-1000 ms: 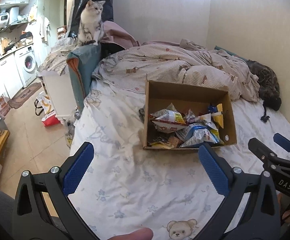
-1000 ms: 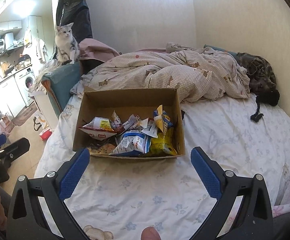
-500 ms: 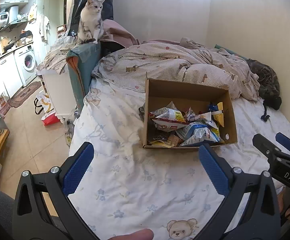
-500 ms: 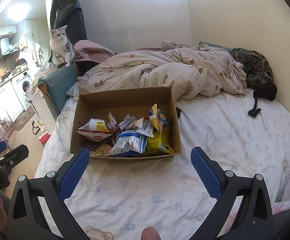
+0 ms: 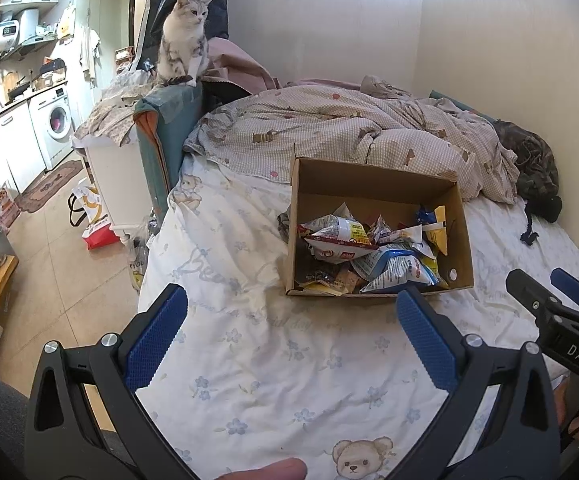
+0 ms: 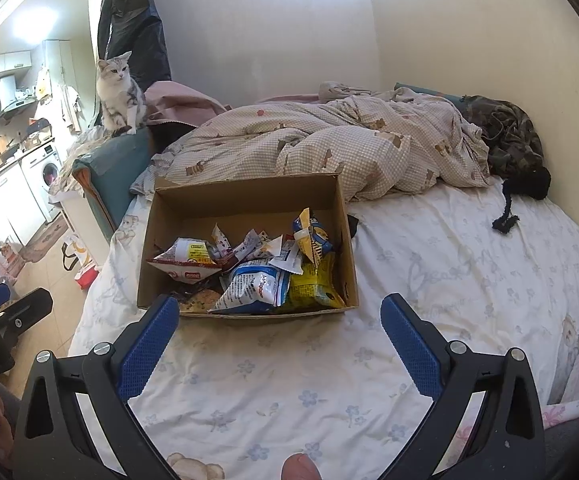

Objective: Organize snacks

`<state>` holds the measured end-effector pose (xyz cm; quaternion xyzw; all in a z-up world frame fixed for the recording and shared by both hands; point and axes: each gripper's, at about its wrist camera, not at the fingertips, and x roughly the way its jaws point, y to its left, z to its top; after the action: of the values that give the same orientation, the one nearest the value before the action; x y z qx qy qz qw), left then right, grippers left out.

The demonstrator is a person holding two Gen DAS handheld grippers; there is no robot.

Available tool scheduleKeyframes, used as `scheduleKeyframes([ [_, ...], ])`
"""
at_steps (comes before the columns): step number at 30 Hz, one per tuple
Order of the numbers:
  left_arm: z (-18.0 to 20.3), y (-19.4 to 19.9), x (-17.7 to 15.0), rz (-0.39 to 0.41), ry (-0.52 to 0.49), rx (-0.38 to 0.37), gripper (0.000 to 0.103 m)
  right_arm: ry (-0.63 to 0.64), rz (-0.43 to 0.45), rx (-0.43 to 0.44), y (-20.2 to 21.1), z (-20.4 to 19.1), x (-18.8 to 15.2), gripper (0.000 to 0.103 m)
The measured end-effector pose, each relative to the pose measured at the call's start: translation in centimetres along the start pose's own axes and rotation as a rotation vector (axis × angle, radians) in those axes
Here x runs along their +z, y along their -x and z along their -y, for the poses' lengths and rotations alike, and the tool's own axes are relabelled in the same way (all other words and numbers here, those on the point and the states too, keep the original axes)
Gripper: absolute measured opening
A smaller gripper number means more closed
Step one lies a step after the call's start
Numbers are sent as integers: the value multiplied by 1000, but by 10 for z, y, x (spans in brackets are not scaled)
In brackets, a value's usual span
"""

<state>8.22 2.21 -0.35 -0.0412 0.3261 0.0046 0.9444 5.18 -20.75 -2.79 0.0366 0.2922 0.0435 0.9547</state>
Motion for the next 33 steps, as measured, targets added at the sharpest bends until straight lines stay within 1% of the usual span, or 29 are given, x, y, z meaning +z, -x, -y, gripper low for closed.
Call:
scheduleKeyframes([
  [16, 0, -4, 0, -18, 29, -7, 103, -4, -12, -16, -4, 0, 1, 103],
  [33, -1, -4, 0, -16, 28, -7, 103, -5, -11, -14, -6, -1, -1, 103],
])
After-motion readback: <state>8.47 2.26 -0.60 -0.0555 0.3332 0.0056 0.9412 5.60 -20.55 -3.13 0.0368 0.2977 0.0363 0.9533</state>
